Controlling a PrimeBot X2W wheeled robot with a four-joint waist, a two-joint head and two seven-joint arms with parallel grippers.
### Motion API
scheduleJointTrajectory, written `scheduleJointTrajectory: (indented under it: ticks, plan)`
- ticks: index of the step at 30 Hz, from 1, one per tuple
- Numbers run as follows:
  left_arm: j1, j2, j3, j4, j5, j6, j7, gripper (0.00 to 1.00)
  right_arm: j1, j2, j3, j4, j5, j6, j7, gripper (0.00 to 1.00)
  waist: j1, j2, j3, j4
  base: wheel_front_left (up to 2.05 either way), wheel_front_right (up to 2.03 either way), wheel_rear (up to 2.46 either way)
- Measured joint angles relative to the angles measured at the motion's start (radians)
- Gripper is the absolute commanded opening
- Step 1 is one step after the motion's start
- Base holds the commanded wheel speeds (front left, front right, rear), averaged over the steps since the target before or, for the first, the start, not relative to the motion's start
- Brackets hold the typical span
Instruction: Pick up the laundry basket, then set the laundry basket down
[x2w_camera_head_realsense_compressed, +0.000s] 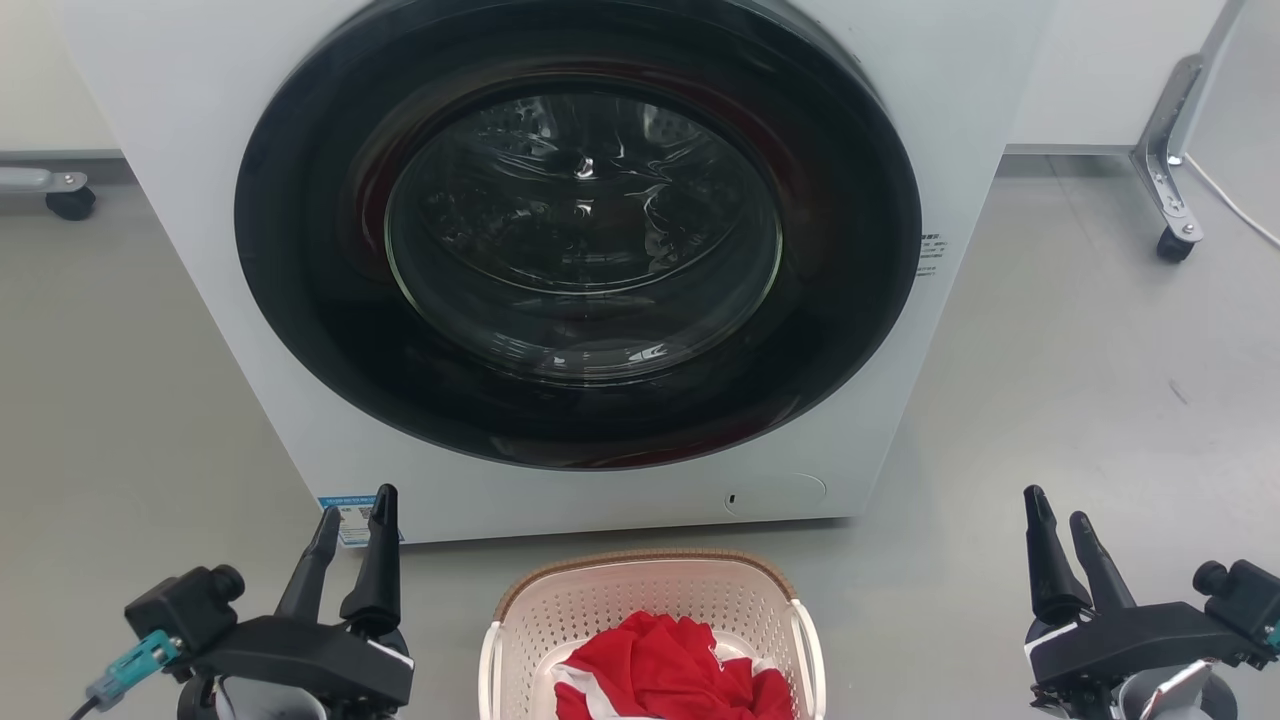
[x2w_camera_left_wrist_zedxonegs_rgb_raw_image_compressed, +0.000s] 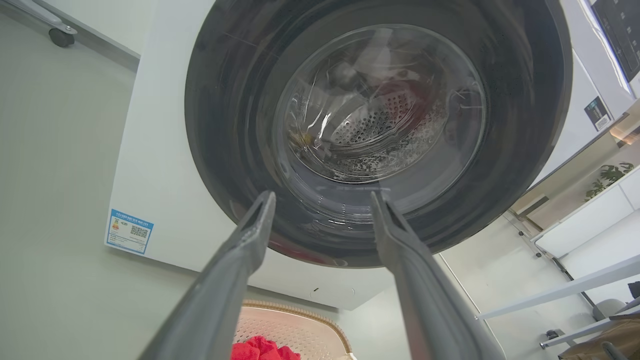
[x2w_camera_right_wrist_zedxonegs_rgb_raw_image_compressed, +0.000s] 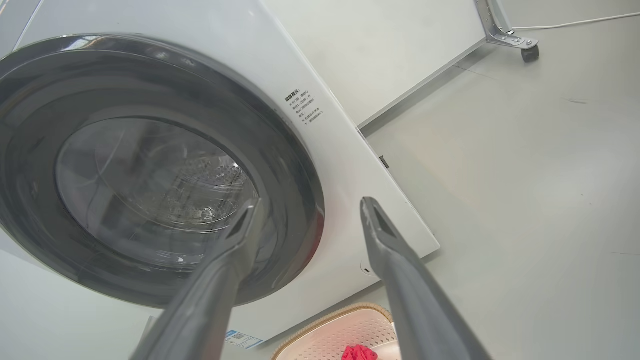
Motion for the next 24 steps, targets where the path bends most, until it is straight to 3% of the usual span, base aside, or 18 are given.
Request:
scheduleJointTrajectory:
  ticks: [24]
  plan:
    - [-0.009, 0.003, -0.057, 0.026, 0.275, 0.070, -0.073, 1.00, -0.012, -0.031, 0.086, -0.008, -0.324, -0.065, -0.078, 1.00, 0.0000, 0.0000, 0.001, 0.004, 0.00, 0.00, 0.00]
